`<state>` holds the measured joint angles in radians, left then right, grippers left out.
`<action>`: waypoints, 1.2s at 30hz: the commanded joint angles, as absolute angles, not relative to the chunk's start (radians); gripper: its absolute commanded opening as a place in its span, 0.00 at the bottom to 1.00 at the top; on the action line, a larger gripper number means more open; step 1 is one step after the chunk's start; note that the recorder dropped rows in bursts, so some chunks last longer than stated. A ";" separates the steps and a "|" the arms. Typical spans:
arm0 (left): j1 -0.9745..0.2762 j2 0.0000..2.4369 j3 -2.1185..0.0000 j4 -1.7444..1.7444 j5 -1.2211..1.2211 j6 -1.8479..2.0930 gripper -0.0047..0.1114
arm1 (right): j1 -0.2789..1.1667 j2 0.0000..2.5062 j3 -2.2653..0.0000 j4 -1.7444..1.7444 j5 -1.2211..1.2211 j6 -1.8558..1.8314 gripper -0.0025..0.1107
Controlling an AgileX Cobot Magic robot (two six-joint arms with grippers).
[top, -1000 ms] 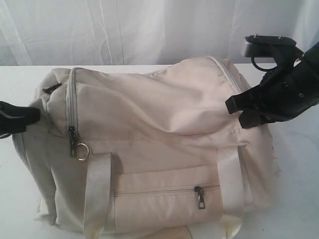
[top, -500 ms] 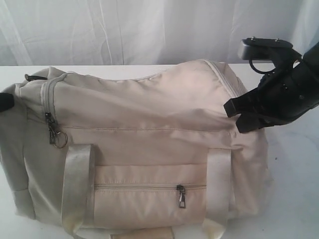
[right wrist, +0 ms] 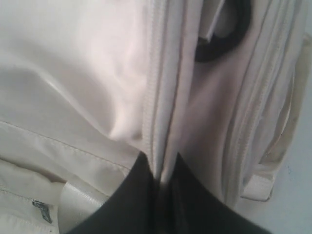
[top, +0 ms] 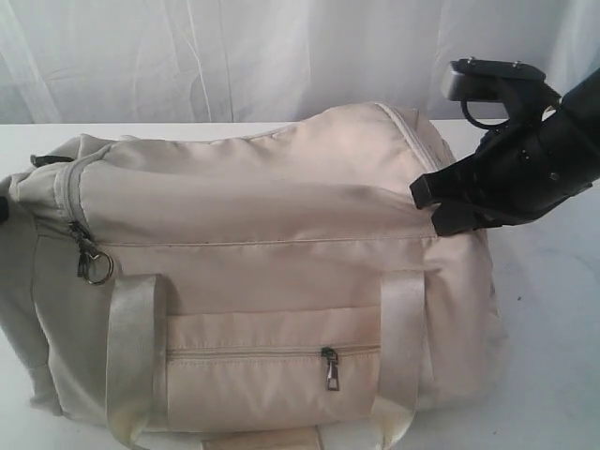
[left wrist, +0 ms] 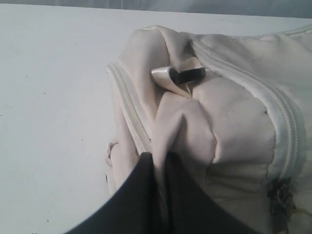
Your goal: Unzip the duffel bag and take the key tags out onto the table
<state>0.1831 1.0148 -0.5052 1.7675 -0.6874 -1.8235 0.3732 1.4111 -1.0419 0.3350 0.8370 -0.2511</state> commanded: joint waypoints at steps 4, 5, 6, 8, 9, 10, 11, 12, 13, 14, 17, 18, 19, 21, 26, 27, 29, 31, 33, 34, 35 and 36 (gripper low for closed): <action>0.200 1.000 -0.500 1.744 -0.487 -1.775 0.04 | 0.359 1.405 -1.044 0.219 0.807 -0.228 0.20; 0.200 1.000 -0.500 1.744 -0.502 -1.775 0.04 | 0.359 1.405 -1.053 0.219 0.804 -0.228 0.28; 0.200 1.000 -0.500 1.744 -0.511 -1.775 0.04 | 0.359 1.401 -1.064 0.219 0.798 -0.228 0.35; 0.200 1.000 -0.500 1.744 -0.521 -1.775 0.04 | 0.361 1.380 -1.089 0.230 0.774 -0.240 0.51; 0.200 1.000 -0.500 1.744 -0.523 -1.775 0.04 | 0.363 1.368 -1.100 0.254 0.758 -0.271 0.57; 0.200 1.000 -0.500 1.744 -0.530 -1.775 0.04 | 0.370 1.352 -1.111 0.280 0.735 -0.316 0.61; 0.200 1.000 -0.500 1.744 -0.535 -1.775 0.04 | 0.379 1.335 -1.121 0.321 0.711 -0.374 0.63; 0.200 1.000 -0.500 1.744 -0.542 -1.775 0.04 | 0.391 1.320 -1.126 0.367 0.693 -0.433 0.63; 0.200 1.000 -0.500 1.744 -0.551 -1.775 0.04 | 0.407 1.304 -1.130 0.441 0.669 -0.521 0.63; 0.200 1.000 -0.500 1.744 -0.559 -1.775 0.04 | 0.429 1.289 -1.130 0.532 0.642 -0.623 0.62; 0.200 1.000 -0.500 1.744 -0.586 -1.775 0.04 | 0.538 1.292 -1.127 0.893 0.647 -1.034 0.58; 0.200 1.000 -0.500 1.744 -0.590 -1.773 0.04 | 0.576 1.306 -1.127 0.947 0.657 -1.120 0.57; 0.198 1.000 -0.500 1.744 -0.598 -1.773 0.04 | 0.647 1.343 -1.127 0.984 0.654 -1.191 0.54; 0.198 1.000 -0.500 1.744 -0.614 -1.773 0.04 | 0.752 1.428 -1.127 0.984 0.634 -1.207 0.49; 0.198 1.000 -0.500 1.744 -0.616 -1.773 0.04 | 0.946 1.669 -1.127 1.084 0.448 -1.211 0.48; 0.198 1.000 -0.500 1.744 -0.616 -1.773 0.04 | 0.976 1.698 -1.129 1.111 0.373 -1.211 0.48; 0.198 1.000 -0.500 1.744 -0.623 -1.773 0.04 | 1.026 1.740 -1.148 1.132 0.275 -1.211 0.48; 0.198 1.000 -0.500 1.744 -0.633 -1.773 0.04 | 1.061 1.767 -1.185 1.132 0.254 -1.214 0.48; 0.198 1.000 -0.500 1.744 -0.638 -1.773 0.04 | 1.082 1.782 -1.219 1.132 0.208 -1.226 0.48; 0.198 1.000 -0.500 1.744 -0.638 -1.773 0.04 | 1.088 1.789 -1.233 1.134 0.176 -1.226 0.48; 0.198 1.000 -0.500 1.744 -0.638 -1.773 0.04 | 1.093 1.797 -1.246 1.144 0.150 -1.224 0.48; 0.198 1.000 -0.500 1.744 -0.638 -1.773 0.04 | 1.096 1.806 -1.257 1.160 0.127 -1.216 0.48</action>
